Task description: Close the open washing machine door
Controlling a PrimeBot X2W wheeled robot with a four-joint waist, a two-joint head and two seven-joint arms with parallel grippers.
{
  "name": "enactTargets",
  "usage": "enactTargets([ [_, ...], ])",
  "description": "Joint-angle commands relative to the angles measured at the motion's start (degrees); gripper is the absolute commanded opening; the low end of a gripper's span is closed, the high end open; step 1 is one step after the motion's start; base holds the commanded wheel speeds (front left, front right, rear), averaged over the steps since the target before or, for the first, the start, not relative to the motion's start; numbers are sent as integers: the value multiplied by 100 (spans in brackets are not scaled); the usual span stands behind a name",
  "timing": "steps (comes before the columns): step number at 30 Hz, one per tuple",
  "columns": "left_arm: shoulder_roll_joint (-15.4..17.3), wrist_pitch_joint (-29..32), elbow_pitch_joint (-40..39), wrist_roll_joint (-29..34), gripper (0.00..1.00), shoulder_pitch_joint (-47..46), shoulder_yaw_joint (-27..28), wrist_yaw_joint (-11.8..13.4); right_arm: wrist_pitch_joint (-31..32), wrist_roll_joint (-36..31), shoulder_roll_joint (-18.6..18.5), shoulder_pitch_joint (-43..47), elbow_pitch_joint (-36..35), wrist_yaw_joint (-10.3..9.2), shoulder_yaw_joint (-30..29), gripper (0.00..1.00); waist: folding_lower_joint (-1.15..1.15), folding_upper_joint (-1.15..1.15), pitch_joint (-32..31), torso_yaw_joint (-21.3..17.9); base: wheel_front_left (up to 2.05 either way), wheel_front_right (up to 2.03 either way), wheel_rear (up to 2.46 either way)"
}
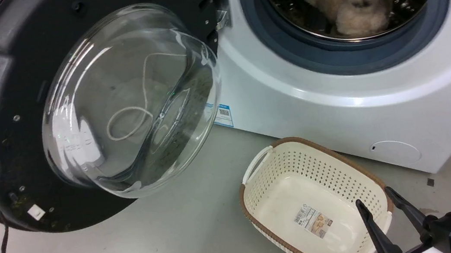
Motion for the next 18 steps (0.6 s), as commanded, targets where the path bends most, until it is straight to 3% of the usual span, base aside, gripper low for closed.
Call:
enactTargets([
  [1, 54, 342, 150, -198, 0, -29, -61, 21, -68, 44, -55, -83, 31, 5, 20, 100, -1, 0, 9, 28, 0, 0, 0],
  [13, -240, 2150, -171, -837, 0, 749, -681, -466, -68, 77, 7, -119, 130, 5, -16, 100, -1, 0, -123, 6, 0, 0, 0],
  [17, -547, 2643, -641, -983, 0, 1283, -966, -586, -68, 69, 84, -69, 167, 5, -136, 100, -1, 0, -290, -8, 0, 0, 0],
  [18, -843, 2898, -1050, -1053, 0, 1700, -1205, -664, -68, 30, 163, -39, 193, 5, -245, 100, -1, 0, -438, -43, 0, 0, 0],
])
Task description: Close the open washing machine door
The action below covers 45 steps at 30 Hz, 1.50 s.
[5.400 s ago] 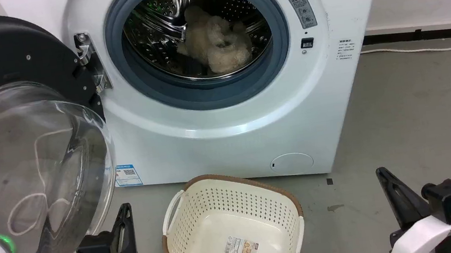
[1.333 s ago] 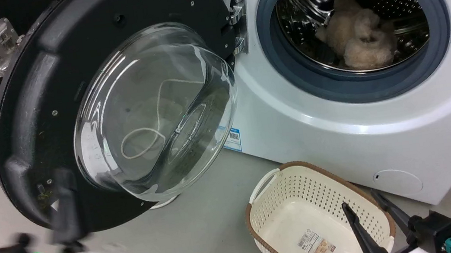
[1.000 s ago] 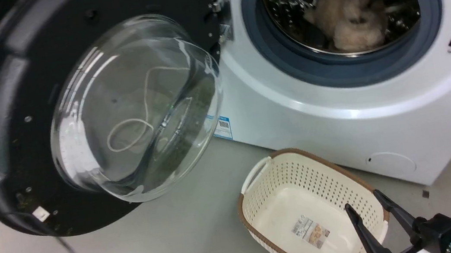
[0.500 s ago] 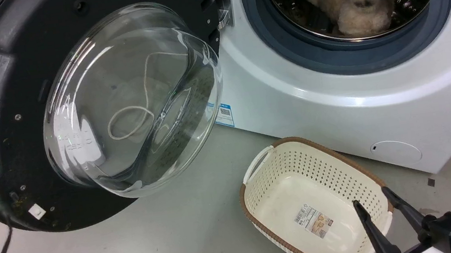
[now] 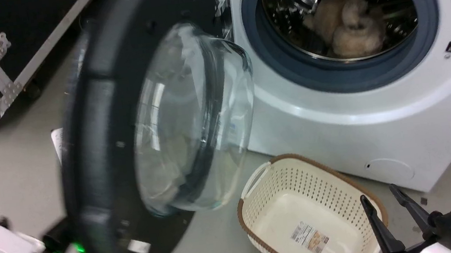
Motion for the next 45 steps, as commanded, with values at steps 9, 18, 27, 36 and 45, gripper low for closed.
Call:
enactTargets([
  [9, -709, 107, -1117, -330, 0, 1257, -1159, 31, -25, -173, 113, 24, 32, 5, -325, 100, 1, 0, -330, -599, 0, 0, 0],
  [18, -732, -1156, -1040, -1358, 0, 1513, -2851, -124, -7, -244, -58, -70, -65, 5, -433, 100, 1, 0, -43, -1690, 0, 0, 0],
  [27, -733, -2971, 11, -2320, 0, 512, -3875, -750, 26, -145, -164, -262, -218, 5, -410, 100, 1, 0, 602, -2985, 0, 0, 0],
  [36, -733, -4875, 1360, -3195, 0, -1240, -4404, -1236, -6, -21, -133, -358, -126, 5, -314, 100, 1, 0, 1038, -3686, 0, 0, 0],
  [45, -733, -5915, 2119, -3897, 0, -2467, -4702, -1372, -22, 8, -79, -515, -63, 5, -193, 100, 1, 0, 1144, -3685, 0, 0, 0],
])
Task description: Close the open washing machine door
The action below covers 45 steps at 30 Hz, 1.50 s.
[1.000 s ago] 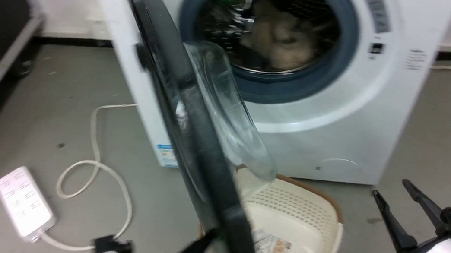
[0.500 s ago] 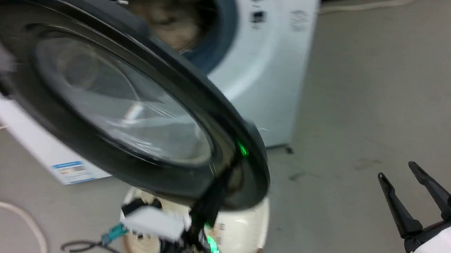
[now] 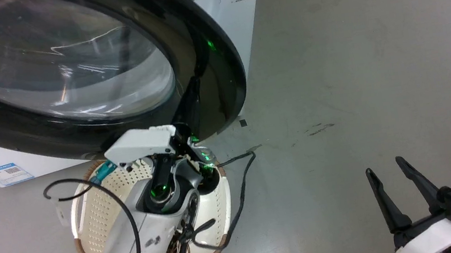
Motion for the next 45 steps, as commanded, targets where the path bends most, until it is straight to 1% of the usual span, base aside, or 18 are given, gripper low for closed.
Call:
enactTargets([
  [1, 10, -15, 35, -43, 0, -55, -47, -24, -24, 32, 20, -92, -13, 5, 20, 100, -2, -1, -45, 81, 0, 0, 0],
  [6, 10, 104, -51, 280, 0, 243, -191, -25, -25, 26, -4, -18, -76, 5, 6, 100, -2, -1, -298, 396, 0, 0, 0],
  [9, 81, 228, -285, 866, 0, 663, -270, -25, -25, 27, -26, 73, -124, 5, -6, 100, -2, -1, -518, 636, 0, 0, 0],
  [11, 256, 233, -571, 1373, 46, 1000, -388, -25, -25, 28, -38, 159, -164, 5, -38, 100, -2, -1, -670, 834, 0, 0, 0],
  [12, 256, 233, -571, 1373, 46, 1000, -388, -25, -25, 28, -38, 159, -164, 5, -38, 100, -2, -1, -670, 834, 0, 0, 0],
  [13, 511, 87, -910, 1933, 100, 1357, -501, -26, -25, 17, -47, 256, -194, 5, -35, 100, -2, -1, -822, 1028, 0, 0, 0],
  [14, 511, 87, -910, 1933, 100, 1357, -501, -26, -25, 17, -47, 256, -194, 5, -35, 100, -2, -1, -822, 1028, 0, 0, 0],
  [16, 832, -212, -1215, 2565, 100, 1693, -640, -26, -25, -3, -57, 357, -223, 5, -18, 100, -2, -1, -952, 1241, 0, 0, 0],
  [18, 1325, -682, -1458, 3501, 100, 2116, -831, -26, -25, -17, -62, 491, -230, 5, 3, 100, -2, -1, -1149, 1531, 0, 0, 0],
  [19, 1325, -682, -1458, 3501, 100, 2116, -831, -26, -25, -17, -62, 491, -230, 5, 3, 100, -2, -1, -1149, 1531, 0, 0, 0],
  [23, 1758, -881, -1481, 4917, 100, 2520, -651, -24, -26, -36, -38, 609, -250, 5, -26, 100, -2, -1, -1339, 1851, 0, 0, 0],
  [31, 1035, -890, -2198, 7988, 100, 3579, 1257, 211, -26, -107, 63, 779, -349, 5, -58, 100, -2, -1, -1498, 2219, 0, 0, 0],
  [36, 719, -891, -2445, 9465, 100, 3994, 1620, 246, -26, -153, 136, 859, -341, 5, -86, 100, -2, -1, -1496, 2301, 0, 0, 0],
  [40, 594, -891, -2522, 10236, 100, 4116, 1712, 215, -26, -135, 178, 866, -297, 5, -41, 100, -2, -1, -1431, 2340, 0, 0, 0],
  [41, 592, -891, -2535, 10433, 100, 4125, 1706, 226, -26, -105, 173, 844, -306, 5, -6, 77, -2, -1, -1386, 2355, 0, 0, 0],
  [42, 567, -891, -2540, 10578, 100, 4126, 1718, 256, -26, -83, 153, 799, -349, 5, 27, 15, -2, -1, -1335, 2370, 0, 0, 0],
  [43, 526, -891, -2557, 10683, 100, 4119, 1731, 284, -26, -57, 125, 750, -403, 5, 69, 0, -2, -1, -1280, 2387, 0, 0, 0],
  [45, 445, -891, -2603, 10804, 100, 4074, 1788, 317, -26, -10, 9, 610, -514, 5, 244, 0, -2, -1, -1131, 2430, 0, 0, 0],
])
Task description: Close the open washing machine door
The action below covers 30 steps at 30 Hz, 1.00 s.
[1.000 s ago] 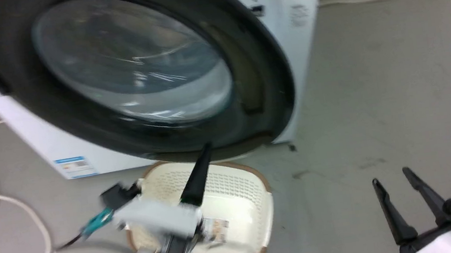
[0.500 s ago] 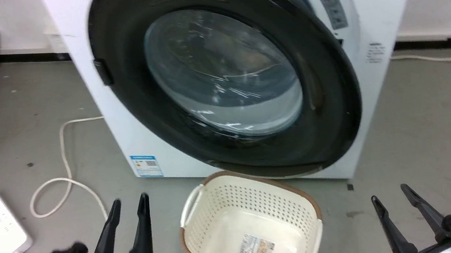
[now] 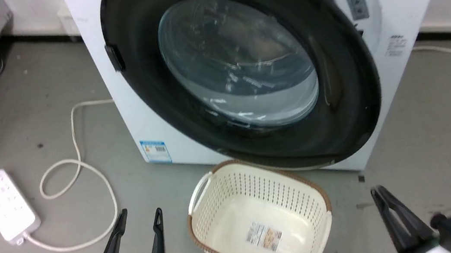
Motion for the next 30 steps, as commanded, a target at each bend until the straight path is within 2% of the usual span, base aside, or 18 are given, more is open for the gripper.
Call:
enactTargets([
  [1, -45, -24, -43, 50, 100, -22, 26, 11, -25, 49, -100, -175, -71, 5, 88, 0, 0, 0, 170, 68, 0, 0, 0],
  [9, -275, -25, -81, 353, 100, -339, -165, -20, 364, 306, -1037, -1450, -190, 5, 890, 0, 0, 0, 937, 354, 0, 0, 0],
  [18, -416, -25, -135, 290, 100, -707, -358, 66, 802, 1093, -2047, -2953, 458, 5, 988, 0, 0, 0, 1546, 633, 0, 0, 0],
  [22, -433, -25, -128, 251, 100, -822, -434, 101, 917, 1405, -2290, -3498, 883, 5, 890, 0, 0, 0, 1691, 718, 0, 0, 0],
  [26, -439, -25, -141, 82, 100, -905, -472, 139, 1029, 1680, -2354, -4141, 1422, 5, 706, 0, 0, 0, 1815, 765, 0, 0, 0],
  [30, -441, -25, -163, 4, 100, -974, -537, 228, 1087, 1657, -2378, -4733, 2009, 5, 625, 0, 0, 0, 1881, 801, 0, 0, 0],
])
